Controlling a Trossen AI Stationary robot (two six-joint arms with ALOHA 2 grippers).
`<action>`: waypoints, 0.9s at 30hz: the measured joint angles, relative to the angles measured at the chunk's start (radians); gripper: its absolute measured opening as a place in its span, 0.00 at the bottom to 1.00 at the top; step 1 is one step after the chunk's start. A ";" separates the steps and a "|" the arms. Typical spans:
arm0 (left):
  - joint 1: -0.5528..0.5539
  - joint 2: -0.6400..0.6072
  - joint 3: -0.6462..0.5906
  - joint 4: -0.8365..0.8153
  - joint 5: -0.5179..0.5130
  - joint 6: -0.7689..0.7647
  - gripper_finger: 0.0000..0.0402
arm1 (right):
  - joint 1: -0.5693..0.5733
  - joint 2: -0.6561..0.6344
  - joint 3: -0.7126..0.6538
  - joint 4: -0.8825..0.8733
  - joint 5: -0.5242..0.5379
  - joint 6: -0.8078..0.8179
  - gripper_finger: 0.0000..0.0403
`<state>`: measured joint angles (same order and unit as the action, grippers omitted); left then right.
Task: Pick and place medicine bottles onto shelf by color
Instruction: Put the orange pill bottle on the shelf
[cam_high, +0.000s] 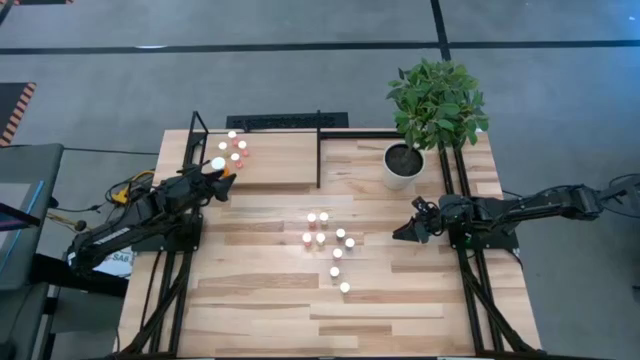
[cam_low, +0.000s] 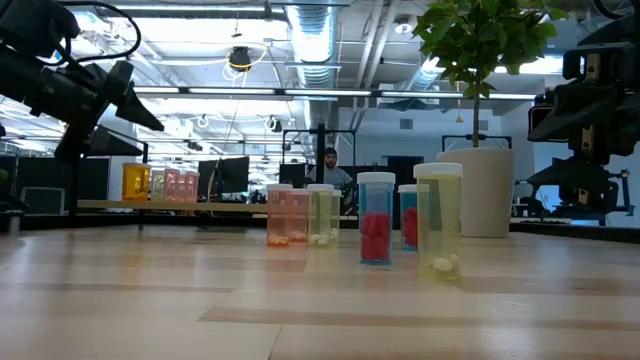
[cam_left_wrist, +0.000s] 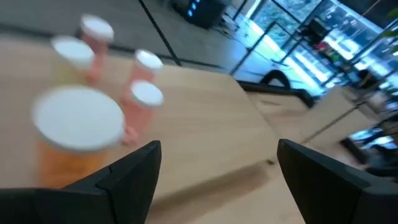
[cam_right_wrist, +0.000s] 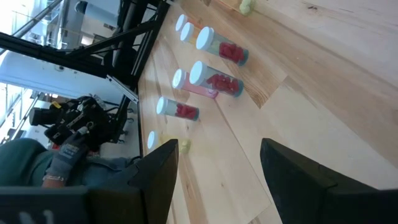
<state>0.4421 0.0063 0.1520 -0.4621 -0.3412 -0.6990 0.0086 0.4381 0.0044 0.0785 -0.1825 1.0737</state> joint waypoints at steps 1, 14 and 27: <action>0.001 0.000 0.000 0.000 0.023 -0.030 0.77 | 0.000 0.000 0.000 0.000 0.000 0.000 0.62; 0.000 0.000 -0.001 0.069 0.350 -0.038 0.77 | 0.000 0.000 0.000 0.000 0.000 0.000 0.62; -0.001 0.005 0.064 0.053 0.555 -0.196 0.77 | 0.000 0.000 0.000 0.000 0.000 0.000 0.62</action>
<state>0.4412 0.0112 0.2160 -0.4095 0.2134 -0.8950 0.0086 0.4379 0.0044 0.0784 -0.1825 1.0737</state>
